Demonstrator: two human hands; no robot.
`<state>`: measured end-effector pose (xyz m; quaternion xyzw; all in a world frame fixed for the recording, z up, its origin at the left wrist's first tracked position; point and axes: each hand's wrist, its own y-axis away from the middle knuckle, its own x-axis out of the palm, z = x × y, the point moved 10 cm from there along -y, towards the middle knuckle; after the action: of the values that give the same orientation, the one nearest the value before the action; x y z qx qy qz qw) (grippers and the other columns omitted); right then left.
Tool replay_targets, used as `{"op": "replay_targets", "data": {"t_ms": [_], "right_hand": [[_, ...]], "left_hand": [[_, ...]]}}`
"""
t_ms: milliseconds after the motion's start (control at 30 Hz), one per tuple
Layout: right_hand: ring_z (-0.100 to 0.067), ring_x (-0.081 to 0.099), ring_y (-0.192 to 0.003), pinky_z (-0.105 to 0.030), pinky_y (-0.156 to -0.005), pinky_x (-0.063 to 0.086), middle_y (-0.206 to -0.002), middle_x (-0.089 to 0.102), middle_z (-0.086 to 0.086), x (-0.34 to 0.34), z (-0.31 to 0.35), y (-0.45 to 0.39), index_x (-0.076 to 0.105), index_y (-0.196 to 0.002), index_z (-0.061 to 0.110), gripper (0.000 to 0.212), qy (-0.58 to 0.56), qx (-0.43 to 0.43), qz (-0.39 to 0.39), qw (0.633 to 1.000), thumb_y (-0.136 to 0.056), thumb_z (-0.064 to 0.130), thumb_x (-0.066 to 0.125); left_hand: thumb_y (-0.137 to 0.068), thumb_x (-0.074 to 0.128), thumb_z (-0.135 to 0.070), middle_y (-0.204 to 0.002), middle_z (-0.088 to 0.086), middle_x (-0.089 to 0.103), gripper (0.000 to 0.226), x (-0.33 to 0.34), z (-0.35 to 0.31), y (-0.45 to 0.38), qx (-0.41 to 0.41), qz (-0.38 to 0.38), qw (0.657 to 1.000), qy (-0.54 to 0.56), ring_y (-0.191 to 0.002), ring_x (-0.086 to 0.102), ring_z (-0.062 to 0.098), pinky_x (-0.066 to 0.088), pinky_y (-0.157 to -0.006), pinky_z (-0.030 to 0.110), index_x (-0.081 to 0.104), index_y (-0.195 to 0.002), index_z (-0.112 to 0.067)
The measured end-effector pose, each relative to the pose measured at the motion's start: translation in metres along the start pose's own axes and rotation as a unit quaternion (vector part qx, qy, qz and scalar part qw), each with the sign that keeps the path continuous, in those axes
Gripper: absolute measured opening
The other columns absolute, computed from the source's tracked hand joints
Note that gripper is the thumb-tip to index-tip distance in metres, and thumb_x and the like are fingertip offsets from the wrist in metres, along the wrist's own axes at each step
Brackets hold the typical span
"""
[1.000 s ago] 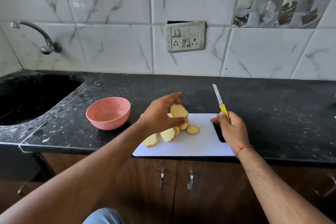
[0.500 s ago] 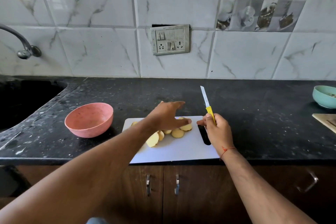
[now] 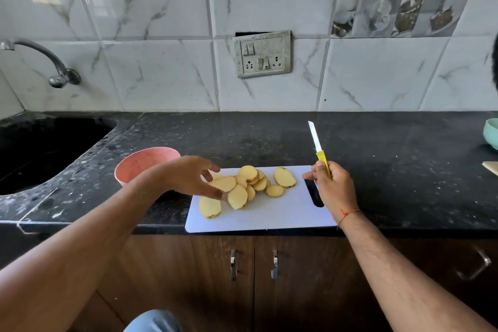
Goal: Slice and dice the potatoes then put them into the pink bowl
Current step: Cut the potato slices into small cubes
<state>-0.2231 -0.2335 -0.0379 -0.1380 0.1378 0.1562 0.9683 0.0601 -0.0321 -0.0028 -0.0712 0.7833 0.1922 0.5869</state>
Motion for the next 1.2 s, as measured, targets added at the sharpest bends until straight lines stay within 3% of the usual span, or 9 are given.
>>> {"op": "replay_targets", "data": {"t_ms": [200, 367, 733, 900, 1000, 1067, 1200], "right_hand": [[-0.008, 0.07, -0.095, -0.048, -0.095, 0.057, -0.086, 0.079, 0.013, -0.001, 0.004, 0.003, 0.066, -0.099, 0.022, 0.03, 0.009, -0.001, -0.004, 1.0, -0.109, 0.043, 0.046], [-0.01, 0.071, -0.095, -0.047, -0.095, 0.057, -0.085, 0.078, 0.013, -0.001, 0.004, 0.003, 0.066, -0.098, 0.023, 0.031, 0.009, -0.001, -0.004, 1.0, -0.109, 0.044, 0.046], [-0.011, 0.071, -0.096, -0.05, -0.096, 0.057, -0.085, 0.078, 0.013, -0.001, 0.003, 0.002, 0.066, -0.101, 0.023, 0.031, 0.015, -0.003, -0.008, 1.0, -0.108, 0.047, 0.046], [-0.011, 0.072, -0.094, -0.049, -0.095, 0.058, -0.086, 0.079, 0.012, -0.002, 0.003, 0.002, 0.066, -0.102, 0.023, 0.031, 0.02, -0.003, -0.012, 1.0, -0.108, 0.046, 0.046], [-0.012, 0.072, -0.092, -0.049, -0.094, 0.058, -0.086, 0.079, 0.012, -0.002, 0.003, 0.002, 0.066, -0.101, 0.023, 0.031, 0.023, -0.005, -0.011, 1.0, -0.108, 0.047, 0.046], [-0.012, 0.071, -0.093, -0.048, -0.095, 0.058, -0.086, 0.078, 0.013, -0.001, 0.003, 0.001, 0.066, -0.102, 0.023, 0.032, 0.025, -0.005, -0.013, 1.0, -0.107, 0.047, 0.046], [-0.012, 0.071, -0.093, -0.047, -0.095, 0.057, -0.085, 0.078, 0.013, -0.001, 0.001, 0.001, 0.066, -0.101, 0.024, 0.032, 0.025, -0.002, -0.014, 1.0, -0.107, 0.048, 0.046]], "left_hand": [[-0.068, 0.087, -0.074, -0.138, -0.015, 0.066, 0.101, 0.011, -0.007, -0.003, 0.005, -0.047, 0.999, 0.009, -0.113, 0.061, 0.01, 0.044, -0.092, 0.026, 0.051, -0.154, -0.035], [-0.063, 0.091, -0.069, -0.128, -0.014, 0.07, 0.086, 0.014, -0.02, -0.006, 0.025, -0.084, 0.996, 0.016, -0.113, 0.066, 0.013, 0.051, -0.088, 0.027, 0.067, -0.138, -0.036], [-0.064, 0.094, -0.061, -0.127, -0.012, 0.069, 0.088, 0.015, -0.035, -0.017, 0.043, -0.113, 0.991, 0.052, -0.11, 0.063, 0.012, 0.053, -0.09, 0.029, 0.066, -0.143, -0.035], [-0.064, 0.096, -0.058, -0.12, -0.018, 0.061, 0.089, 0.013, -0.04, -0.022, 0.064, -0.113, 0.989, 0.067, -0.105, 0.058, 0.009, 0.046, -0.085, 0.025, 0.063, -0.144, -0.036], [-0.062, 0.099, -0.056, -0.122, -0.019, 0.057, 0.087, 0.014, -0.035, -0.024, 0.08, -0.111, 0.986, 0.09, -0.099, 0.063, 0.004, 0.051, -0.079, 0.024, 0.064, -0.141, -0.042], [-0.063, 0.1, -0.05, -0.127, -0.018, 0.059, 0.084, 0.013, -0.028, -0.023, 0.092, -0.112, 0.981, 0.13, -0.097, 0.067, 0.002, 0.059, -0.086, 0.029, 0.066, -0.14, -0.041], [-0.078, 0.093, -0.042, -0.14, -0.013, 0.061, 0.072, 0.007, -0.005, -0.011, 0.071, -0.172, 0.962, 0.198, -0.103, 0.071, 0.001, 0.061, -0.096, 0.031, 0.064, -0.144, -0.034]]}}
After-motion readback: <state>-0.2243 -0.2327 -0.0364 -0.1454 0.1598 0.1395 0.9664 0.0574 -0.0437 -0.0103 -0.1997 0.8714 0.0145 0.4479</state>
